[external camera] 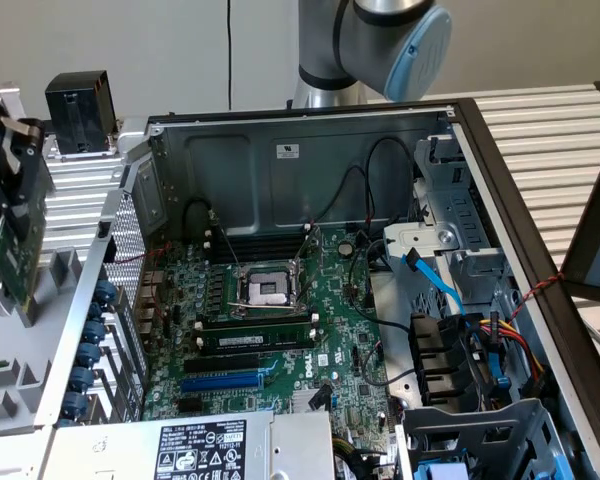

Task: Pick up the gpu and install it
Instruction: 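Pick up the gpu and move the gpu toward the slot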

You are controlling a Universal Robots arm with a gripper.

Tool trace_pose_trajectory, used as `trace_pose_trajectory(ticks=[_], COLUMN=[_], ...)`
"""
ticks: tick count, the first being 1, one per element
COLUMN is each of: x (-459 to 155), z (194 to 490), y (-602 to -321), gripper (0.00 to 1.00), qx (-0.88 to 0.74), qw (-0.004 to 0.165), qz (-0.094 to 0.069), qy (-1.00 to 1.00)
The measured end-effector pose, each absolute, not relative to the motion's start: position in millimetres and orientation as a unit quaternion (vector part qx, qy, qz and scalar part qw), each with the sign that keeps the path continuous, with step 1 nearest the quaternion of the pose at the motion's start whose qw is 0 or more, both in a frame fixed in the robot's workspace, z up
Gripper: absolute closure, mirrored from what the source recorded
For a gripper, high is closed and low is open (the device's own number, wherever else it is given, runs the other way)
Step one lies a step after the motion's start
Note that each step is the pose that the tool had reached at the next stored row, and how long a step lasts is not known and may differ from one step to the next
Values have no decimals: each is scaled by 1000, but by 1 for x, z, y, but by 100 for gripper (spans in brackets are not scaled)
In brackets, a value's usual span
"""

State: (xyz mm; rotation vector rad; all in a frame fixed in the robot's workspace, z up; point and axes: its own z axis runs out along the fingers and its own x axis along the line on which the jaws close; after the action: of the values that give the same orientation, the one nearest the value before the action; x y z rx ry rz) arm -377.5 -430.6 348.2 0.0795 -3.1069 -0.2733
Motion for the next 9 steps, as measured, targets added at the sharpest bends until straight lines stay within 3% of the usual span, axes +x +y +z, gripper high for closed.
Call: trace_pose_trajectory(ticks=[9], x=[-357], z=[389], y=[-448], gripper=[73], qx=[25], qw=[18], qz=[-88], qy=[-996])
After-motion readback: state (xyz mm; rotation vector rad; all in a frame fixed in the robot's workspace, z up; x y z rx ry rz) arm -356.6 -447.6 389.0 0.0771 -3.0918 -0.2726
